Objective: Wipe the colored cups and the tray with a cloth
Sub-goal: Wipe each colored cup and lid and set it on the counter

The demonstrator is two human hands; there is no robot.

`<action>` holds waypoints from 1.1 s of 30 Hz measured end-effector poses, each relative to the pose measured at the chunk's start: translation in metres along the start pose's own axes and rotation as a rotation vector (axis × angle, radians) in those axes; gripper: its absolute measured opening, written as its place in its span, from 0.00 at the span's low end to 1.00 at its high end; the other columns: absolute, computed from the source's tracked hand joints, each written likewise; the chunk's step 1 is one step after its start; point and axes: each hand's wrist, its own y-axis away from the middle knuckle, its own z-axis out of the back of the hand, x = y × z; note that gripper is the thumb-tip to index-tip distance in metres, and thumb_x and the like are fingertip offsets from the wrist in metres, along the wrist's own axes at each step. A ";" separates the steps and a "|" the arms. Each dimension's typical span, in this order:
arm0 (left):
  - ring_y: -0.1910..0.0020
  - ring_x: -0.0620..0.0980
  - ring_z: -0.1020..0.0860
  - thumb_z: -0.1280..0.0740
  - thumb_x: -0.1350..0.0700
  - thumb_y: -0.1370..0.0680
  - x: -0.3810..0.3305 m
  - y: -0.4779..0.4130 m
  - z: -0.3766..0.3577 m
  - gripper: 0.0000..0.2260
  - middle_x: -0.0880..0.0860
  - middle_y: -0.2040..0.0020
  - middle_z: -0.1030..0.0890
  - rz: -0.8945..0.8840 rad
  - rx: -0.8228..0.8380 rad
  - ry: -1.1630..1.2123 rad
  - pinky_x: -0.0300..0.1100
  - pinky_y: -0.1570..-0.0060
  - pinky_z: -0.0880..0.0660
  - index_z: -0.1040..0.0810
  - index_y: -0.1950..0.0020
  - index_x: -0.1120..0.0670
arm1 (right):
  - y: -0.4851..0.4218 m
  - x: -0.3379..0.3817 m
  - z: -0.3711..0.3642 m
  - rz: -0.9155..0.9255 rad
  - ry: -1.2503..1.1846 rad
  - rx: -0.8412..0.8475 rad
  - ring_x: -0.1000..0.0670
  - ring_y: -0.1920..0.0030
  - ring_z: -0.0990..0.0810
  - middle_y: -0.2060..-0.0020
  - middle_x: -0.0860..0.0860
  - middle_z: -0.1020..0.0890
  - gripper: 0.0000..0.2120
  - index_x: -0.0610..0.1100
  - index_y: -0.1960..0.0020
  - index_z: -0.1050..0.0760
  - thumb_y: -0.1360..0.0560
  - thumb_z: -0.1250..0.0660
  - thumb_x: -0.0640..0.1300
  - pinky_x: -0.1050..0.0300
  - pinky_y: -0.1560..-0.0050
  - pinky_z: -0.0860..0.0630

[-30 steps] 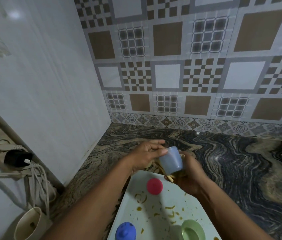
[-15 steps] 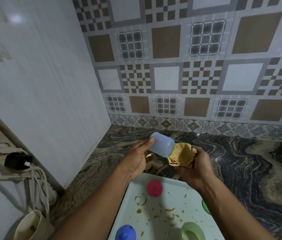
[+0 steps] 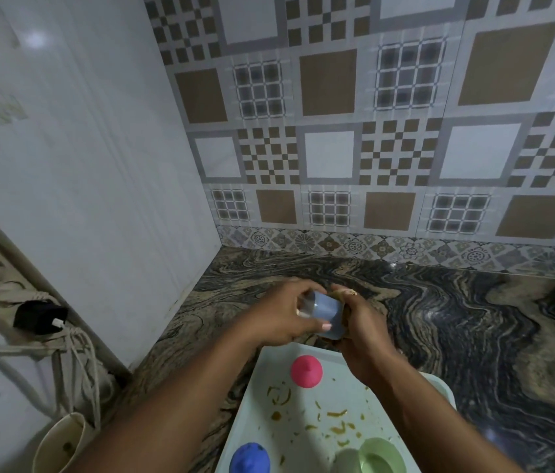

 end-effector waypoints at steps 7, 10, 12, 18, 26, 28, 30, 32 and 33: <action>0.34 0.47 0.30 0.25 0.45 0.27 0.009 0.013 -0.017 0.34 0.44 0.31 0.36 -0.234 -0.123 -0.256 0.49 0.37 0.25 0.36 0.24 0.40 | -0.009 0.000 0.007 -0.047 0.069 0.000 0.36 0.45 0.19 0.44 0.40 0.18 0.14 0.43 0.40 0.22 0.17 0.43 0.46 0.33 0.44 0.22; 0.42 0.46 0.23 0.27 0.35 0.29 0.006 0.010 -0.012 0.38 0.46 0.30 0.28 0.022 -0.168 -0.061 0.46 0.44 0.22 0.36 0.23 0.41 | -0.011 -0.003 0.007 -0.002 0.097 -0.026 0.39 0.40 0.20 0.36 0.43 0.21 0.15 0.48 0.36 0.24 0.16 0.44 0.51 0.36 0.41 0.22; 0.47 0.47 0.21 0.27 0.38 0.27 0.002 0.007 -0.010 0.33 0.47 0.32 0.24 -0.025 -0.183 -0.117 0.47 0.47 0.21 0.32 0.25 0.43 | -0.015 -0.002 0.010 0.009 0.097 -0.029 0.39 0.36 0.23 0.30 0.45 0.25 0.17 0.49 0.32 0.26 0.16 0.44 0.53 0.39 0.38 0.24; 0.38 0.49 0.26 0.24 0.48 0.26 0.005 0.004 -0.018 0.31 0.45 0.31 0.32 -0.283 -0.136 -0.292 0.48 0.43 0.24 0.34 0.26 0.45 | -0.016 0.006 0.016 0.034 0.113 0.002 0.43 0.43 0.18 0.34 0.45 0.23 0.19 0.46 0.27 0.30 0.14 0.46 0.52 0.49 0.57 0.17; 0.34 0.48 0.26 0.24 0.48 0.27 0.005 0.003 -0.020 0.32 0.47 0.29 0.28 -0.190 -0.150 -0.216 0.47 0.36 0.25 0.31 0.25 0.45 | -0.016 0.003 0.014 0.132 0.155 -0.007 0.46 0.46 0.19 0.42 0.46 0.21 0.15 0.47 0.33 0.26 0.14 0.46 0.49 0.49 0.56 0.19; 0.29 0.46 0.31 0.25 0.53 0.25 0.007 0.004 -0.018 0.33 0.46 0.26 0.33 -0.289 -0.122 -0.321 0.43 0.33 0.29 0.35 0.22 0.46 | -0.017 0.003 0.015 0.157 0.163 -0.008 0.45 0.46 0.18 0.42 0.46 0.20 0.15 0.47 0.34 0.25 0.14 0.46 0.49 0.45 0.51 0.19; 0.30 0.46 0.31 0.25 0.50 0.25 0.009 0.003 -0.021 0.36 0.44 0.26 0.35 -0.265 -0.144 -0.292 0.43 0.35 0.28 0.39 0.21 0.44 | -0.018 0.004 0.014 0.209 0.201 -0.023 0.49 0.47 0.19 0.42 0.47 0.20 0.13 0.48 0.36 0.25 0.14 0.46 0.48 0.44 0.44 0.20; 0.34 0.47 0.28 0.25 0.46 0.27 0.007 0.003 -0.025 0.38 0.46 0.28 0.32 -0.108 -0.180 -0.149 0.45 0.38 0.25 0.39 0.21 0.42 | -0.017 0.007 0.013 0.244 0.235 -0.037 0.50 0.47 0.20 0.43 0.48 0.21 0.13 0.49 0.36 0.25 0.15 0.45 0.49 0.43 0.41 0.22; 0.36 0.49 0.25 0.24 0.46 0.28 0.007 0.003 -0.026 0.37 0.47 0.30 0.29 -0.081 -0.207 -0.103 0.48 0.40 0.23 0.37 0.23 0.42 | -0.017 0.008 0.012 0.255 0.243 -0.040 0.48 0.46 0.20 0.42 0.48 0.21 0.14 0.49 0.34 0.25 0.15 0.45 0.50 0.42 0.41 0.22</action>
